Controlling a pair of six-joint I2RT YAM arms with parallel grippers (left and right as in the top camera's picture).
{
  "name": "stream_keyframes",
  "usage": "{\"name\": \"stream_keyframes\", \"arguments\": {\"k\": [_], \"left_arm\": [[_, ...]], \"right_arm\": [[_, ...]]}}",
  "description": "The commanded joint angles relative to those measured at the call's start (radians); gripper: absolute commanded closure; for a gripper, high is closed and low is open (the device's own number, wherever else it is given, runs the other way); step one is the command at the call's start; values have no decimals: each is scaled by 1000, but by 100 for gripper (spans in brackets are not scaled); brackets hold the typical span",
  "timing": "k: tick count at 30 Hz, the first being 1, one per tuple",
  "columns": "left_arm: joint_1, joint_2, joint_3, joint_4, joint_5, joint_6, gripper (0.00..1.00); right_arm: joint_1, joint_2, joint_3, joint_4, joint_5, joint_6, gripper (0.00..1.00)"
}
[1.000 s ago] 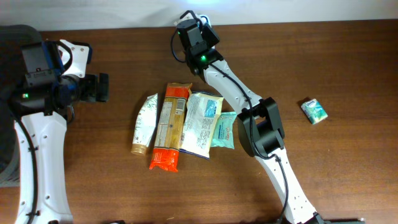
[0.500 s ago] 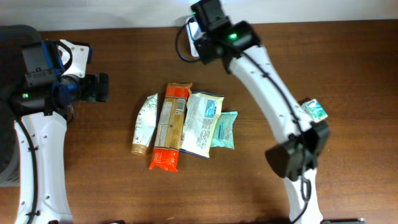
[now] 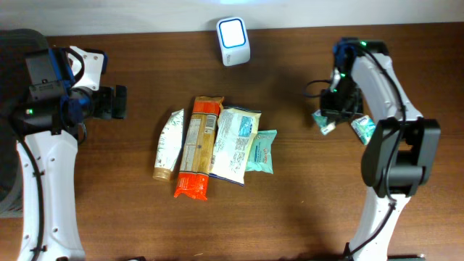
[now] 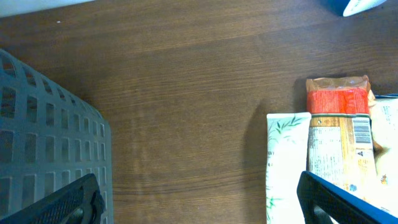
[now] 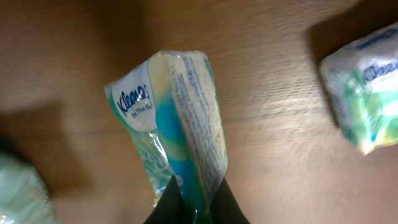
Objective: Scan the item barcode
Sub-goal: 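Place the second tissue pack beside the first on the right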
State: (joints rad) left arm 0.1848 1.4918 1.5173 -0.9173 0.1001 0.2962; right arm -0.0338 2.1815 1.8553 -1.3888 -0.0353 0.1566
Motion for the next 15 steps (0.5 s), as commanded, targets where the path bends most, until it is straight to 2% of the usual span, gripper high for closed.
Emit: {"name": "stream_keyframes", "arguments": {"k": [1, 5, 6, 8, 9, 10, 12, 15], "left_arm": [[3, -16, 5, 3, 7, 12, 1], [3, -16, 5, 3, 7, 12, 1], [3, -16, 5, 3, 7, 12, 1], [3, -16, 5, 3, 7, 12, 1], [3, -16, 5, 3, 7, 12, 1], [3, -16, 5, 3, 7, 12, 1], [3, -16, 5, 3, 7, 12, 1], [3, -16, 5, 3, 7, 12, 1]], "right_arm": [[-57, -12, -57, 37, -6, 10, 92], [-80, -12, -68, 15, 73, 10, 90], [-80, -12, -68, 10, 88, 10, 87], [-80, -12, -68, 3, 93, 10, 64], [-80, -12, -68, -2, 91, 10, 37], [-80, -13, -65, -6, 82, 13, 24], [-79, -13, -41, -32, 32, 21, 19], [-53, -13, -19, -29, -271, -58, 19]]}}
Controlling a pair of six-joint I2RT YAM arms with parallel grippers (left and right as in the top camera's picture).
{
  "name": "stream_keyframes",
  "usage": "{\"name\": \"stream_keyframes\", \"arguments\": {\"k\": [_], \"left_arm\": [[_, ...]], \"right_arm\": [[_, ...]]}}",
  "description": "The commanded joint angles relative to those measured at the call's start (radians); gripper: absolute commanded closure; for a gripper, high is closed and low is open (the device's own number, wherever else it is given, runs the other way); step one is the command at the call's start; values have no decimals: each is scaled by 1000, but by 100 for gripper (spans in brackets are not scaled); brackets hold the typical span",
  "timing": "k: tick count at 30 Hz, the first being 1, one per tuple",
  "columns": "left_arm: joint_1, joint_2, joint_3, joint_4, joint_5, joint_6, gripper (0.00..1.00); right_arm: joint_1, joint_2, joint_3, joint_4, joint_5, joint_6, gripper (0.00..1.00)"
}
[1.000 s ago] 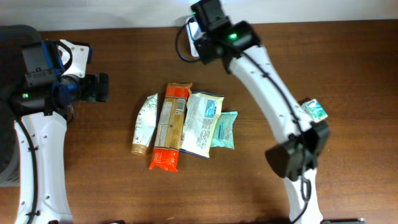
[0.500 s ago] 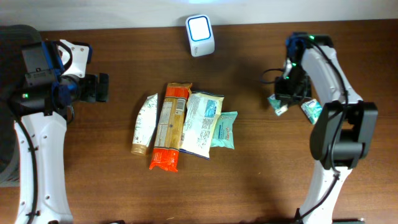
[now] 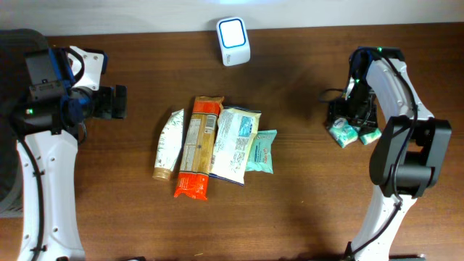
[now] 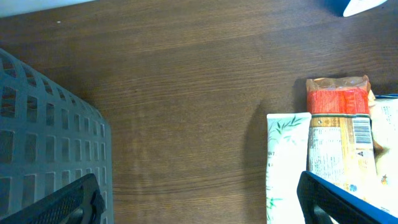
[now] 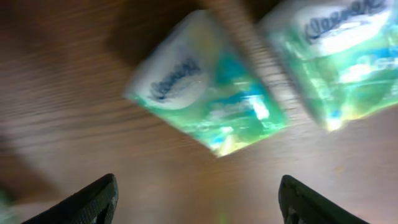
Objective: Scan the item barcode
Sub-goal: 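Place the second tissue pack beside the first on the right, then grasp the green wet-wipes pack with the right gripper and pull it right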
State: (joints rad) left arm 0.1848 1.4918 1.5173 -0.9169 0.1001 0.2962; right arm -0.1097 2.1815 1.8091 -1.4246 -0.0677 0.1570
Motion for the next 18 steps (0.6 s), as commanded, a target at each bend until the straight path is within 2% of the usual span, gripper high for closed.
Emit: {"name": "stream_keyframes", "arguments": {"k": [1, 5, 8, 10, 15, 16, 18], "left_arm": [[3, -16, 5, 2, 7, 12, 1], [3, -16, 5, 2, 7, 12, 1], [3, -16, 5, 2, 7, 12, 1], [3, -16, 5, 2, 7, 12, 1], [3, -16, 5, 2, 7, 12, 1], [3, -16, 5, 3, 7, 12, 1], [3, -16, 5, 2, 7, 12, 1]], "right_arm": [[43, -13, 22, 15, -286, -84, 19], [185, -13, -40, 129, -365, -100, 16], [283, -13, -146, 268, -520, -98, 17], [313, -13, -208, 336, -531, -69, 18], [329, -13, -383, 529, -596, -17, 35], [336, -13, -411, 563, -603, -17, 40], [345, -13, -433, 585, -602, -17, 57]]}}
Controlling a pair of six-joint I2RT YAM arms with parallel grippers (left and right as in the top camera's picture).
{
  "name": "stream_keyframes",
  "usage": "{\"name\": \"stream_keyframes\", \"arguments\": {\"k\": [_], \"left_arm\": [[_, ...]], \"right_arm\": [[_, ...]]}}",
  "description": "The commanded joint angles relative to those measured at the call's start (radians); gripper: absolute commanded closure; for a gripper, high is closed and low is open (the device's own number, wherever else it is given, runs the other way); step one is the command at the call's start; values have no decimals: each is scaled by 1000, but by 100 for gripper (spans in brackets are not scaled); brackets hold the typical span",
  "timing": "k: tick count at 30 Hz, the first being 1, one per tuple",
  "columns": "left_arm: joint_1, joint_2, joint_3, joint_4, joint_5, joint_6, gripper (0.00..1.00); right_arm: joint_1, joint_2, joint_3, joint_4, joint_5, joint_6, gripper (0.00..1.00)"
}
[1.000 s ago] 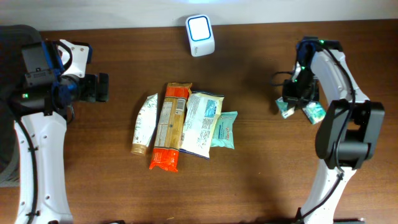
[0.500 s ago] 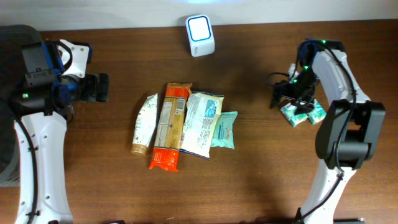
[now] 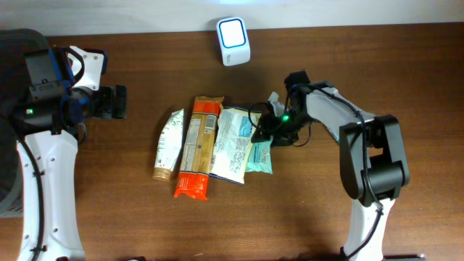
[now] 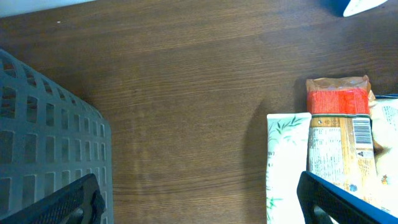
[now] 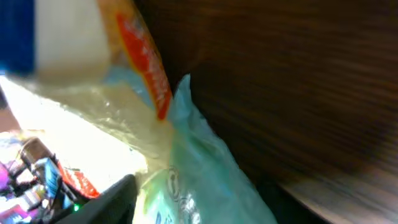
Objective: Scan the item barcode
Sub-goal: 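Grasp the green wet-wipes pack with the right gripper and pull it right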
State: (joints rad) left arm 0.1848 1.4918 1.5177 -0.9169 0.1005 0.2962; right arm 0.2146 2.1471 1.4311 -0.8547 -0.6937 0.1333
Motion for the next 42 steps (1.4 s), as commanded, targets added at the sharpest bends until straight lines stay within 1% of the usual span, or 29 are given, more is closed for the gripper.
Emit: {"name": "stream_keyframes", "arguments": {"k": [1, 2, 4, 6, 9, 10, 11, 13, 15, 17, 18, 19, 22, 24, 26, 28, 29, 30, 32, 33, 34, 35, 36, 37, 39, 42], "left_arm": [[3, -16, 5, 2, 7, 12, 1], [3, -16, 5, 2, 7, 12, 1], [3, -16, 5, 2, 7, 12, 1], [3, -16, 5, 2, 7, 12, 1], [3, -16, 5, 2, 7, 12, 1], [3, -16, 5, 3, 7, 12, 1], [3, -16, 5, 2, 7, 12, 1], [3, -16, 5, 2, 7, 12, 1], [3, -16, 5, 2, 7, 12, 1], [3, -16, 5, 2, 7, 12, 1], [3, -16, 5, 2, 7, 12, 1], [3, -16, 5, 2, 7, 12, 1], [3, -16, 5, 2, 7, 12, 1], [3, -16, 5, 2, 7, 12, 1], [3, -16, 5, 2, 7, 12, 1], [3, -16, 5, 3, 7, 12, 1], [3, -16, 5, 2, 7, 12, 1], [4, -16, 5, 3, 7, 12, 1], [4, -16, 5, 2, 7, 12, 1], [4, -16, 5, 2, 7, 12, 1], [4, -16, 5, 2, 7, 12, 1], [4, -16, 5, 2, 7, 12, 1], [4, -16, 5, 2, 7, 12, 1], [4, -16, 5, 2, 7, 12, 1], [4, -16, 5, 2, 7, 12, 1], [4, -16, 5, 2, 7, 12, 1]], "right_arm": [[21, 22, -55, 15, 24, 6, 70], [20, 22, -55, 16, 24, 3, 81], [5, 18, -53, 5, 24, -31, 88], [-41, 7, -31, -56, 23, -106, 90], [-133, -30, 43, -222, 20, -267, 89], [-191, -60, 93, -319, 15, -340, 82], [-206, -68, 105, -328, 6, -340, 79], [-211, -72, 108, -322, -26, -339, 78], [-157, -64, 108, -296, -29, -329, 78], [-65, -63, 108, -204, 7, -226, 79], [-4, -63, 108, -138, 72, -129, 80], [53, -63, 108, -83, 85, -71, 83], [212, -63, 108, 51, 100, 12, 87], [246, -65, 109, 74, 87, -3, 87], [226, -70, 140, 24, -17, -101, 87], [189, -79, 212, -85, -33, -185, 87], [165, -90, 275, -175, -26, -243, 89], [143, -102, 340, -255, 22, -261, 91], [123, -129, 431, -353, 188, -240, 95], [119, -148, 467, -392, 345, -186, 96], [127, -169, 477, -426, 610, -84, 96], [138, -172, 477, -452, 775, -8, 96], [164, -165, 474, -513, 1048, 121, 96], [190, -156, 462, -549, 1194, 193, 96], [236, -121, 410, -536, 1301, 227, 96], [262, -38, 359, -534, 1442, 343, 96]]}}
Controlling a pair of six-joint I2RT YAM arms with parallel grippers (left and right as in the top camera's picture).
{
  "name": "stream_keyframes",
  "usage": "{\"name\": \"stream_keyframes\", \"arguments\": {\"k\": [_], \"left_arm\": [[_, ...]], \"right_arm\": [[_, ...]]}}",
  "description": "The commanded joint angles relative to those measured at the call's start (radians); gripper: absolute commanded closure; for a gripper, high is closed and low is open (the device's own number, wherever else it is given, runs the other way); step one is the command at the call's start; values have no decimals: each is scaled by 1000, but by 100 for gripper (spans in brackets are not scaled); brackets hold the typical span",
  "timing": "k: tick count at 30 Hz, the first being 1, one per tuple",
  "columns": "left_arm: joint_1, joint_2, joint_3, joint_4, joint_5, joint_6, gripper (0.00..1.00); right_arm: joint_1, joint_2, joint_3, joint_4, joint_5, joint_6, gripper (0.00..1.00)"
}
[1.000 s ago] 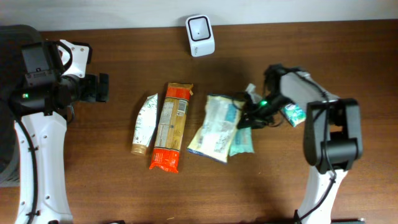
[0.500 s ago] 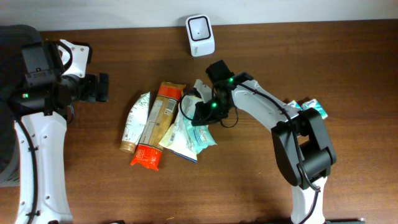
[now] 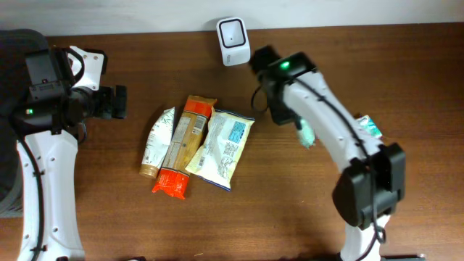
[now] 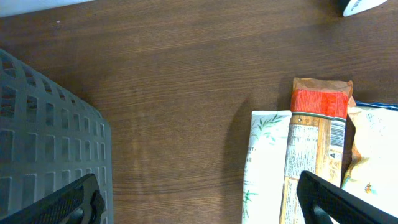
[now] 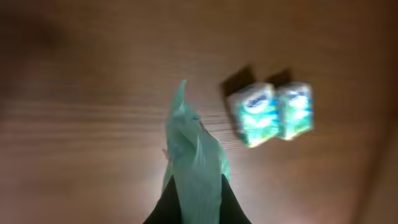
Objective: Scan the item barcode
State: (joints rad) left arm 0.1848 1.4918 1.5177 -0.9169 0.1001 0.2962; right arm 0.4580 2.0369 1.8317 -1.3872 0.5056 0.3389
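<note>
A teal wipes packet hangs pinched in my right gripper, which is shut on it above bare table; overhead the packet shows beside the right gripper, right of and below the white scanner at the back edge. No barcode can be read on it. My left gripper is open at the far left, holding nothing.
A white tube, an orange-red packet and a white snack bag lie together mid-table. Two Kleenex packs sit at the right, also seen in the right wrist view. A grey basket stands by the left arm.
The right gripper was down at the teal packet on the pile's right edge; now it is shut on that packet, raised nearer the scanner. The remaining pile has shifted left and tilted.
The right gripper first held a Kleenex pack at the right side. Then it stood open with that pack lying beside a second one. Later it was at the teal packet by the pile, and now holds it up. The left arm stayed put.
</note>
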Motion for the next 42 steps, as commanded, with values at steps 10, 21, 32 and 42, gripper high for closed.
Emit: {"name": "stream_keyframes", "arguments": {"k": [10, 21, 32, 42], "left_arm": [[4, -16, 5, 2, 7, 12, 1], [4, -16, 5, 2, 7, 12, 1], [4, -16, 5, 2, 7, 12, 1], [4, -16, 5, 2, 7, 12, 1]], "right_arm": [[77, 241, -35, 13, -117, 101, 60], [2, 225, 181, -128, -579, -99, 58], [-6, 227, 26, -95, -681, -99, 62], [-42, 227, -104, -68, -402, -96, 62]]}}
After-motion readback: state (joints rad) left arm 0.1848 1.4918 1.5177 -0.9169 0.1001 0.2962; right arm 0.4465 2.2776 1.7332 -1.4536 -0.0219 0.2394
